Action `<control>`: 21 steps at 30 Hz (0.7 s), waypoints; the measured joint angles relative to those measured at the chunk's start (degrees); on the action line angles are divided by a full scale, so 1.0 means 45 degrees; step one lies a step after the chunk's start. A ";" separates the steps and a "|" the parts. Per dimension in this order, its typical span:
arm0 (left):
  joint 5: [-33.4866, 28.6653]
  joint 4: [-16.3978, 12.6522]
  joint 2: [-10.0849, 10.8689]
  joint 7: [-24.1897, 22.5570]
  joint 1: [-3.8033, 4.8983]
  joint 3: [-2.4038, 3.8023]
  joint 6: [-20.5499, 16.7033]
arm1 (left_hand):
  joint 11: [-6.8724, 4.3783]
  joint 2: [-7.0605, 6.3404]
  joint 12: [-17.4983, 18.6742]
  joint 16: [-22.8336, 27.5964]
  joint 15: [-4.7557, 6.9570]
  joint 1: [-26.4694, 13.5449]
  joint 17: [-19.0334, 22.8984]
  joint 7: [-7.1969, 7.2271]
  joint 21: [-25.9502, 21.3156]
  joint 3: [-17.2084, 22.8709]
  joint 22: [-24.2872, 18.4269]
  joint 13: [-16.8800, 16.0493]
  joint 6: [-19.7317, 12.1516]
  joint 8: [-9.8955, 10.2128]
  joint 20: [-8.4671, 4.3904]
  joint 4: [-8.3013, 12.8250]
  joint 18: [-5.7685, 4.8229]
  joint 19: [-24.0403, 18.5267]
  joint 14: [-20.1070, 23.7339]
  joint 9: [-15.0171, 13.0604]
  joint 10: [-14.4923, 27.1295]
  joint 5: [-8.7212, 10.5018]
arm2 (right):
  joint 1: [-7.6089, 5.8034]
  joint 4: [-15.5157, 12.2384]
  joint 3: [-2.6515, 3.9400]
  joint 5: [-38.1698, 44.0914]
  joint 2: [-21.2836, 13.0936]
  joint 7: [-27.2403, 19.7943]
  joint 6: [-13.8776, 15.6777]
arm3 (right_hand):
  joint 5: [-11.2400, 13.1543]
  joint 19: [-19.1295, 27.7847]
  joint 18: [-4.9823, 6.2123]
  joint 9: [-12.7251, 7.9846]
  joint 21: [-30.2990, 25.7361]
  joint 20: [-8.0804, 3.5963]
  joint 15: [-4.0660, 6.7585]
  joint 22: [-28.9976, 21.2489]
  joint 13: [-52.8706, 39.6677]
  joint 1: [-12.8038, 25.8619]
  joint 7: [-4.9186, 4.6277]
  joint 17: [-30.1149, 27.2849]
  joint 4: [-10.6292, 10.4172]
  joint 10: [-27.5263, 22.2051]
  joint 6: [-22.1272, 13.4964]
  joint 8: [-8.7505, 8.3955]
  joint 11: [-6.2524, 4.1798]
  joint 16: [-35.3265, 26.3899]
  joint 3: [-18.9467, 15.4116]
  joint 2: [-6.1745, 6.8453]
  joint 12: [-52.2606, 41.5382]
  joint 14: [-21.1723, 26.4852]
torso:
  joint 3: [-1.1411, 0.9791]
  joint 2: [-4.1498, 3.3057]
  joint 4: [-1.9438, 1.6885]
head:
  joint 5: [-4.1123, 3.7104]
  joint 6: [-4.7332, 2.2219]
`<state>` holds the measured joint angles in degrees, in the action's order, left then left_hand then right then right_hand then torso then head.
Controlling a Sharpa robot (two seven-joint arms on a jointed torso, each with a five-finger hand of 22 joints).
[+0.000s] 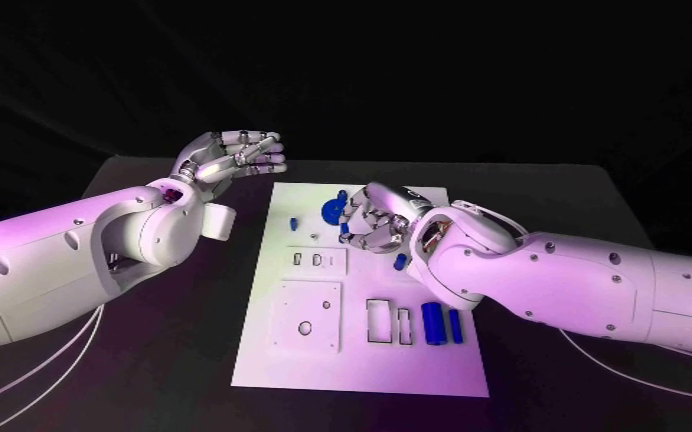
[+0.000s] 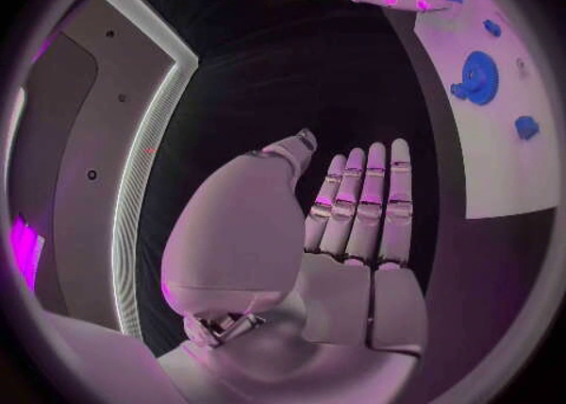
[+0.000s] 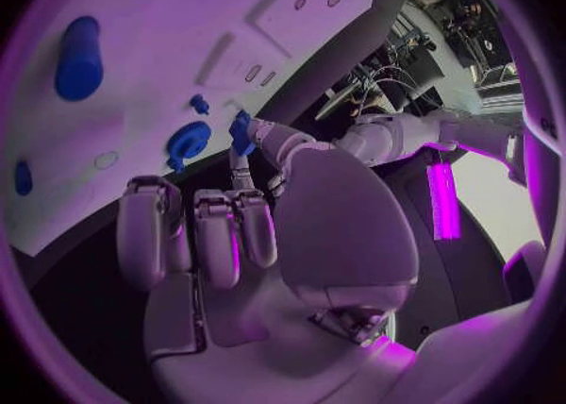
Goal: Assemble the parts on the task board
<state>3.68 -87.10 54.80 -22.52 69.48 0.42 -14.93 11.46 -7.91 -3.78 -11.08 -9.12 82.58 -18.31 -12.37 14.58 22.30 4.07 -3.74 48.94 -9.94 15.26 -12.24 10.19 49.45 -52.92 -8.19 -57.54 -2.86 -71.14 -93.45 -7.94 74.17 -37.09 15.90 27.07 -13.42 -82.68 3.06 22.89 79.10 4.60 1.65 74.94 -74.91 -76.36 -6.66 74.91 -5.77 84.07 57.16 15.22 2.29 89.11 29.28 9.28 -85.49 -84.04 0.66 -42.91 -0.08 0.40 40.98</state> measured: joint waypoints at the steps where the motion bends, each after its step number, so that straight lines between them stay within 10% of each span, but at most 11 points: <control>1: 0.0000 0.0002 -0.0008 0.0005 0.0000 0.0000 0.0001 | 0.0000 0.0000 0.0000 0.0000 0.0000 0.0000 0.0000 0.0000 0.0000 0.0000 0.0000 0.0000 0.0000 0.0000 0.0000 0.0000 0.0001 0.0000 0.0000 0.0000 0.0000 0.0000 | 0.0072 0.0013 -0.0010 0.0191 0.0150 0.0153 0.0007 | 0.0000 0.0000 -0.0001 0.0000 -0.0008 0.0000 0.0000 0.0000 0.0000 0.0000 -0.0002 0.0000 0.0000 0.0000 -0.0003 0.0000 0.0000 0.0000 0.0000 0.0000 0.0000 0.0000 | -0.0001 -0.0005 0.0001 | 0.0029 0.0002; 21: 0.0000 -0.0075 -0.0102 0.0085 0.0003 -0.0002 0.0029 | 0.0000 0.0000 0.0000 0.0000 0.0000 0.0000 -0.0002 0.0000 0.0000 0.0000 0.0000 0.0000 0.0000 0.0000 0.0000 0.0000 0.0001 0.0000 0.0000 0.0000 0.0000 0.0000 | 0.0838 0.0312 -0.0092 0.1669 0.1235 0.1338 -0.0042 | 0.0001 0.0000 0.0000 0.0005 -0.0053 0.0001 -0.0001 -0.0004 -0.0010 0.0253 -0.0038 0.0000 0.0034 0.0000 -0.0091 0.0162 0.0001 0.0000 0.0033 0.0083 0.0000 0.0000 | -0.0032 -0.0024 0.0012 | 0.0452 0.0171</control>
<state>3.68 -87.44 54.34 -22.14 69.49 0.41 -14.80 11.46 -7.91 -3.78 -11.08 -9.12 82.58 -18.32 -12.37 14.58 22.30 4.07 -3.74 48.94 -9.94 15.26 -12.24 10.19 49.45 -52.92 -8.19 -57.54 -2.86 -67.37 -92.05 -8.35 81.68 -31.53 21.92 26.88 -13.41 -82.68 3.07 22.91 78.86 4.60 1.65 74.92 -74.95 -75.22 -6.83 74.91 -5.61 84.07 56.75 15.95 2.29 89.11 29.43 9.66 -85.50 -84.04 0.52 -43.02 -0.02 2.43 41.75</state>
